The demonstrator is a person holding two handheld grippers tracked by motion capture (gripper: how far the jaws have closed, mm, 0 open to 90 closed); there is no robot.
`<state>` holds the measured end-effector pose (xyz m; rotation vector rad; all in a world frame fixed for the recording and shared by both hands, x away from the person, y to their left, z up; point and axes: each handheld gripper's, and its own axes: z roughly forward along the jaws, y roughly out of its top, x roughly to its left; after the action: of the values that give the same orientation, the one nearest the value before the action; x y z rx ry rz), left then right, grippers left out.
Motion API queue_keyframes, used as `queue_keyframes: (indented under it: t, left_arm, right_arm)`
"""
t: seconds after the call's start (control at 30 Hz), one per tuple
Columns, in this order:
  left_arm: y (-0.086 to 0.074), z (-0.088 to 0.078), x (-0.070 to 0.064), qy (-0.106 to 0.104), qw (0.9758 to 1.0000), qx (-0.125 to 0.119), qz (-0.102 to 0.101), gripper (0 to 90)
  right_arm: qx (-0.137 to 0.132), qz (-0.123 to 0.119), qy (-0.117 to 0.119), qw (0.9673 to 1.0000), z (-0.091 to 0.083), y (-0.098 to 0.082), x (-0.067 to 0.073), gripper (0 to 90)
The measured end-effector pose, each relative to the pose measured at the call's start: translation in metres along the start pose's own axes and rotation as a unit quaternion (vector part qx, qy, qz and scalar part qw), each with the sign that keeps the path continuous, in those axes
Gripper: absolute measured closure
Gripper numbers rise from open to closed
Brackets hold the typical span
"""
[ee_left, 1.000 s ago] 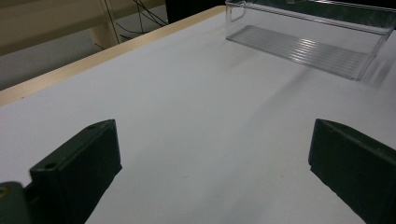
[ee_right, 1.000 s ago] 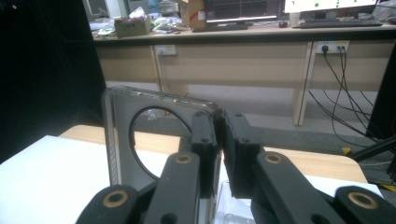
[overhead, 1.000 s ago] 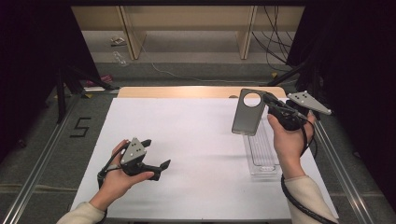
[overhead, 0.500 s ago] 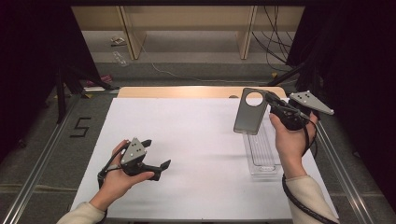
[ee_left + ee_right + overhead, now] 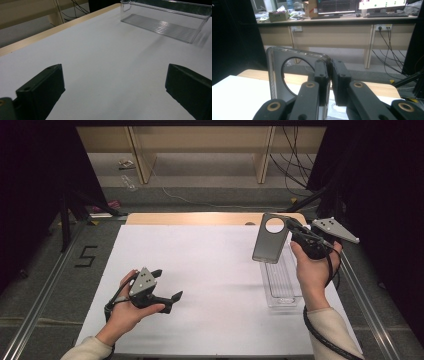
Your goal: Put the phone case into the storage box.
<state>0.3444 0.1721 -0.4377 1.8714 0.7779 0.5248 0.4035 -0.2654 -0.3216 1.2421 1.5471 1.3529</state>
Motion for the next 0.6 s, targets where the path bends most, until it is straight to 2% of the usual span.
queue_keyframes:
  t: [0.6]
  left_arm:
    - [0.0,0.0,0.0001,0.0,1.0,0.0,0.0,1.7]
  right_arm:
    - [-0.007,0.0,-0.01,0.9999,-0.0029,0.0024,-0.0065,83.8]
